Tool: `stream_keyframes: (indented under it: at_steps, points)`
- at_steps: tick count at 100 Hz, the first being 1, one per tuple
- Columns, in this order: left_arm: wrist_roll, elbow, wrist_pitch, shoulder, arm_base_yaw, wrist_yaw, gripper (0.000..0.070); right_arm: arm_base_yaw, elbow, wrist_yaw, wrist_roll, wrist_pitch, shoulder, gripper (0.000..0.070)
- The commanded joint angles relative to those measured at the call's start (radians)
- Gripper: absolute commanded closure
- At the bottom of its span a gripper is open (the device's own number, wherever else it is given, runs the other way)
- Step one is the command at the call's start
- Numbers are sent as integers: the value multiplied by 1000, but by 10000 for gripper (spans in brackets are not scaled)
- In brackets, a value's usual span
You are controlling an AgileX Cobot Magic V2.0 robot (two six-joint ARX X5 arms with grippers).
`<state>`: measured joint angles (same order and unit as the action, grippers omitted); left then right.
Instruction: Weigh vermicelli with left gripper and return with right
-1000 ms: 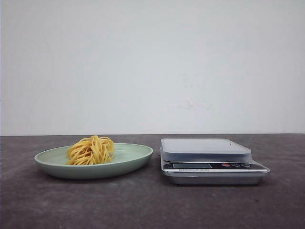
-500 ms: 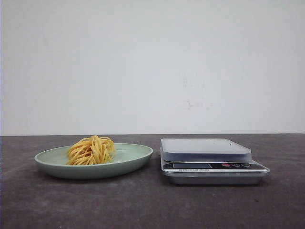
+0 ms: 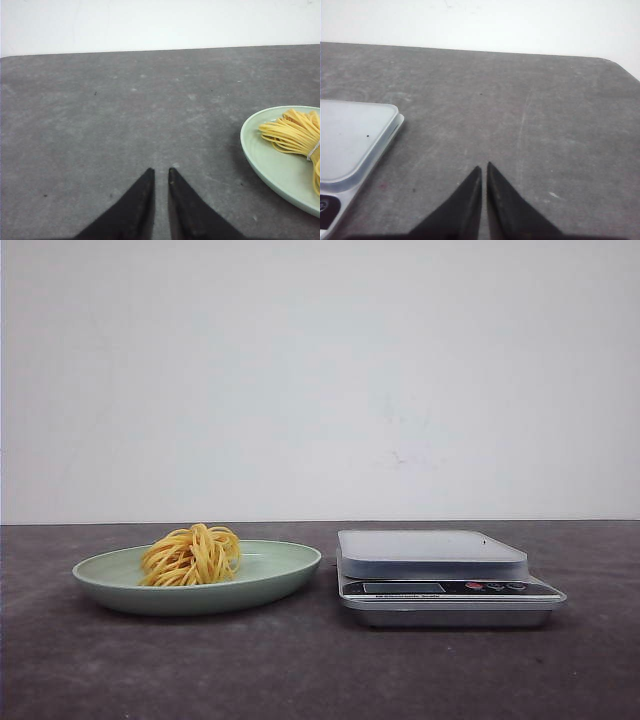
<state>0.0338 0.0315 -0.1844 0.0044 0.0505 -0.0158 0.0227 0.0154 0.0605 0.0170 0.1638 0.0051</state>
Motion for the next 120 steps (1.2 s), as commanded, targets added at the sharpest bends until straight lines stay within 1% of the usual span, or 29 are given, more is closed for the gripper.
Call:
stream_keyframes:
  at_steps: [1,13,17,24,34,37,40,42,47,50,54,58,68,79,88,97,111,113,116,118,120]
  points:
    - [-4,-18,-2,-1,0,5,688,1,-3,4,34,-14,-1,691]
    - [-6,-18,-3,-1,0,12,689,1,-3,3,45,-13,-1,691]
    - [4,-18,-2,-1,0,-7,689,1,-2,3,62,-24,-1,691]
    - [-1,-18,21,-1,0,-42,689,1,-2,3,95,-48,-1,692]
    - [-42,-18,56,-1,0,-27,689,1,0,-3,165,-69,-1,693]
    - [-71,-18,69,-1,0,-19,689,1,2,-5,191,-68,-1,693]
    - [-121,-18,80,-1,0,-15,689,1,6,-6,217,-64,-1,694]
    - [-166,-18,89,-1,0,-16,689,1,11,-6,235,-59,-1,694]
    - [-290,-14,107,0,0,-18,689,1,24,-6,248,-56,-1,694]
    - [-346,-7,110,0,0,-18,688,1,37,-6,249,-53,-1,694]
    - [-389,6,109,1,0,-17,688,1,61,-6,257,-47,-1,694]
    - [-403,23,110,6,2,-17,688,1,90,-6,269,-39,-1,694]
    - [-417,92,97,41,2,-10,688,1,184,-6,286,-8,10,695]
    - [-412,204,102,112,2,-11,688,1,307,-5,286,70,53,695]
    - [-399,314,101,186,2,-10,688,1,402,-7,255,142,105,695]
    - [-339,419,85,269,2,15,689,1,476,-4,213,172,154,695]
    - [-251,566,3,378,2,122,688,1,565,10,172,182,212,694]
    - [-246,584,-10,390,2,132,680,1,576,15,167,182,221,693]
    - [-244,608,-25,408,2,145,648,1,590,27,163,184,233,681]
    - [-244,621,-33,419,2,154,606,1,599,34,162,185,240,662]
    - [-245,632,-37,428,2,164,548,1,608,43,161,187,248,623]
